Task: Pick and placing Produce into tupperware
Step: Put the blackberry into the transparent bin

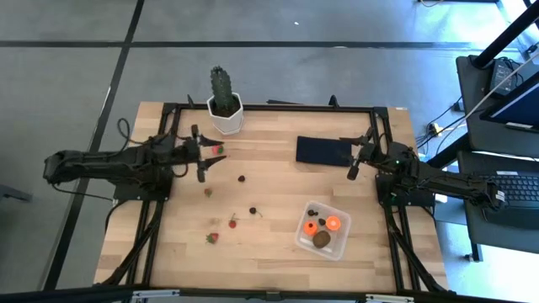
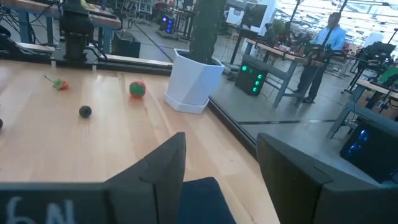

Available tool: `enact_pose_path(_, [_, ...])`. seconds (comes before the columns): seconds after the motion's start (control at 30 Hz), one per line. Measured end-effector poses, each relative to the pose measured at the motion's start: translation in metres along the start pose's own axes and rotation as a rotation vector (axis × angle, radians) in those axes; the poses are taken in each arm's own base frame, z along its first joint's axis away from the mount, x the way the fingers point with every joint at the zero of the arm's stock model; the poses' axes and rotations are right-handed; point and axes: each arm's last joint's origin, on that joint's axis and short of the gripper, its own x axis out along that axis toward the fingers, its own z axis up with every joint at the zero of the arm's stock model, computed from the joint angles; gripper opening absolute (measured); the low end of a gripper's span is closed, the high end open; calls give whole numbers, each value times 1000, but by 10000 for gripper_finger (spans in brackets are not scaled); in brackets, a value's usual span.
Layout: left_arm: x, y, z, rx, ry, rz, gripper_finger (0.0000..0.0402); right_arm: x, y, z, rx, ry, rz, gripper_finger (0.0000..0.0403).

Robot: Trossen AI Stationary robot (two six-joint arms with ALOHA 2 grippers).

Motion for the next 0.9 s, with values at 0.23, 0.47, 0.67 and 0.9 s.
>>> enact_pose_path(0.23, [38,-2,19,44,191,-29,208,0,0,0,-26,4,1,198])
enact_pose_path(0.47, [71,-12,16,44,361,-121,208,0,1,-2,-29,22,6,198])
enact_pose_path(0.67, [91,-21,14,35,467,-155,208,0,1,-3,-28,30,8,198])
enact_pose_path(0.9, [110,-25,4,-107,718,-108,208,0,1,-3,-27,30,8,198])
